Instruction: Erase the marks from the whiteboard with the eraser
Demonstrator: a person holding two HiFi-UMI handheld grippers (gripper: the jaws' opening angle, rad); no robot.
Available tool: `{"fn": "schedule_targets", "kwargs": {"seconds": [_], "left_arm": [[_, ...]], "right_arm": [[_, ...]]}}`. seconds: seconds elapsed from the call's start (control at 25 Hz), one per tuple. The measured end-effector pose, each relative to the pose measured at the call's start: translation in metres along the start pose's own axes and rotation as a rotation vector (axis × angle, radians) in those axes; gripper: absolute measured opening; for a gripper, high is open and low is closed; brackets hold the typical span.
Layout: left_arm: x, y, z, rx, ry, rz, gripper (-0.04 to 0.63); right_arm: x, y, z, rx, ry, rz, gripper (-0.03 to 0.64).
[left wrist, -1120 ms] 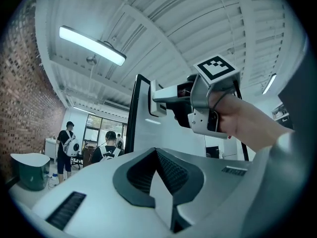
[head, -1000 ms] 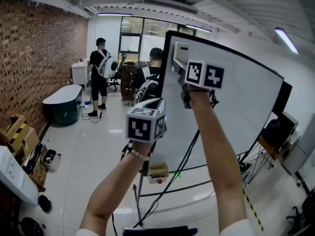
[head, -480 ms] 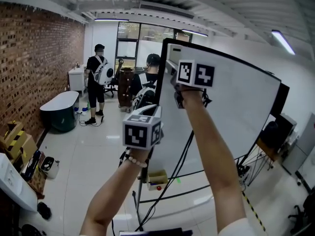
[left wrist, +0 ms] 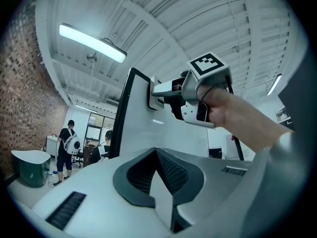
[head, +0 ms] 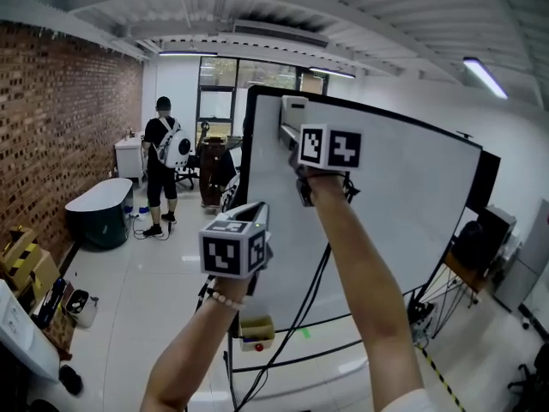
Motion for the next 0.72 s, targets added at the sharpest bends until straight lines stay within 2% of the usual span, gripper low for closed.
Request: {"fn": "schedule_targets", "kwargs": {"seconds": [0.24, 0.52, 0.72], "left_arm": [[0.036, -0.031, -0.009, -0.036, -0.028, 0.012, -0.011], [0.104, -0.096, -0.02, -0.062, -0.055, 0.041, -0.012], [0.146, -0.13, -0.032, -0.085, -0.062, 0.044, -0.011]], "right_arm": [[0.0, -0.046, -0.006, 0.009, 0.003, 0.04, 0.249], [-0.011, -0.135, -0.011, 0.008, -0.001, 0.083, 0.25], [-0.015, -0.193, -0.013, -0.013, 0.001, 0.072, 0.25]]}}
Point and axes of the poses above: the fingertips, and each gripper's own axes: x forward along the fingers, y to its left, z out of its top, the point moved 10 cm from there along -x, backward along the fingers, and after that the axes turned 9 degrees about -z, right-handed, at the moved point
